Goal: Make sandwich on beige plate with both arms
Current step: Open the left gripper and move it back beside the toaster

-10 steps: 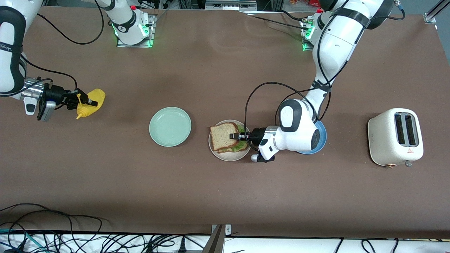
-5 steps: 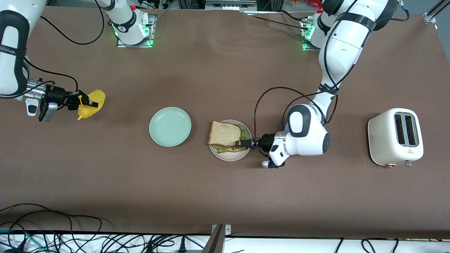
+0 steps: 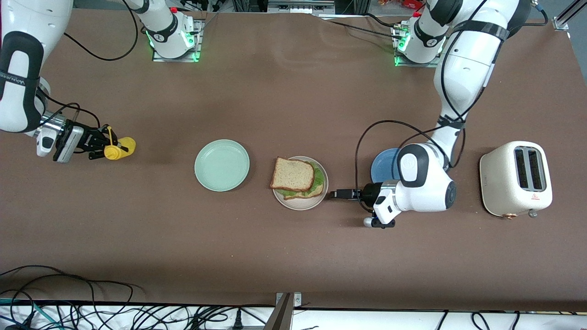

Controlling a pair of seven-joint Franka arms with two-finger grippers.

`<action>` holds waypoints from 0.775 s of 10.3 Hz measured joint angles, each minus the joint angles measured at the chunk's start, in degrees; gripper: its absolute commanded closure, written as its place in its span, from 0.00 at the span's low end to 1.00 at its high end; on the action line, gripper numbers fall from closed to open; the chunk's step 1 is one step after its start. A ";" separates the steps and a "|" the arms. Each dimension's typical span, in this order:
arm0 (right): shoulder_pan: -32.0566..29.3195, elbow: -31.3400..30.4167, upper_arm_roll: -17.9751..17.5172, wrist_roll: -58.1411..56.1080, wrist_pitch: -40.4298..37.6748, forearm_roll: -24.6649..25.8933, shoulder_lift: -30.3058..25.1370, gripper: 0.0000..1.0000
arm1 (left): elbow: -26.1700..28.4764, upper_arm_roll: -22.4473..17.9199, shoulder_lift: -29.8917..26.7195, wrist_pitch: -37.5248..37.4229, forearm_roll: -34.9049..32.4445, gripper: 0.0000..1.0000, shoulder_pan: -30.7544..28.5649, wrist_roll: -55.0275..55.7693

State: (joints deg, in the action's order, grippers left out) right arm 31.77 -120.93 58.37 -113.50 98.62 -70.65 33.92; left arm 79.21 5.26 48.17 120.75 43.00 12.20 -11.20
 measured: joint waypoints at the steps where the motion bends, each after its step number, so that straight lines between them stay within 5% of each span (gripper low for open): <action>1: -1.63 -0.01 -1.90 -4.72 0.08 -1.39 0.60 1.00 | -0.24 -0.11 -1.10 -1.71 -3.87 0.00 -1.07 0.07; 8: -7.44 -0.03 -7.88 -23.23 0.12 -5.11 2.99 1.00 | -0.72 -0.63 -11.26 -17.60 -28.90 0.00 -8.39 -0.01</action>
State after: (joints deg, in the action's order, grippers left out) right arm 24.33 -120.96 50.49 -136.74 98.73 -75.76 36.91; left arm 78.49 4.63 36.92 103.15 14.10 3.81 -11.21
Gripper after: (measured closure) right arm 0.965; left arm 0.000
